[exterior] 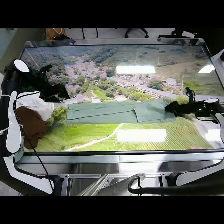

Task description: Fold the shirts.

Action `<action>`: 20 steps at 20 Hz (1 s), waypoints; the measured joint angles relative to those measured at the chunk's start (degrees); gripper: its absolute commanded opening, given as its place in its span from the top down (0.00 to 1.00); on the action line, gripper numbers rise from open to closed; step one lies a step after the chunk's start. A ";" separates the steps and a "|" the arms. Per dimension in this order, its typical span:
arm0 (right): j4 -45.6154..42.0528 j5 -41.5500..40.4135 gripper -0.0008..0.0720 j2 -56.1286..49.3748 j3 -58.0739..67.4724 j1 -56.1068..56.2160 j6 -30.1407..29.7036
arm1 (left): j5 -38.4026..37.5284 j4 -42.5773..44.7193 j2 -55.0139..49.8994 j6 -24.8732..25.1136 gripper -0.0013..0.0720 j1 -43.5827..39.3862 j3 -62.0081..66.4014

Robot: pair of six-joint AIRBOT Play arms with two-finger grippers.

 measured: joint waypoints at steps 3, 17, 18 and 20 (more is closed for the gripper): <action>3.74 2.51 0.96 -0.70 0.13 0.33 -2.49 | 3.67 0.00 0.83 0.00 0.97 -5.22 0.00; 6.80 15.08 0.96 11.67 8.85 0.57 3.50 | 29.35 -9.16 -22.10 -0.02 0.97 -38.88 9.44; 7.15 15.82 0.96 12.83 9.14 0.59 3.98 | 30.10 -10.82 -24.46 -0.04 0.97 -40.22 11.67; 7.58 16.70 0.96 14.71 9.49 0.59 4.31 | 31.30 -13.97 -28.09 -0.31 0.97 -42.12 14.91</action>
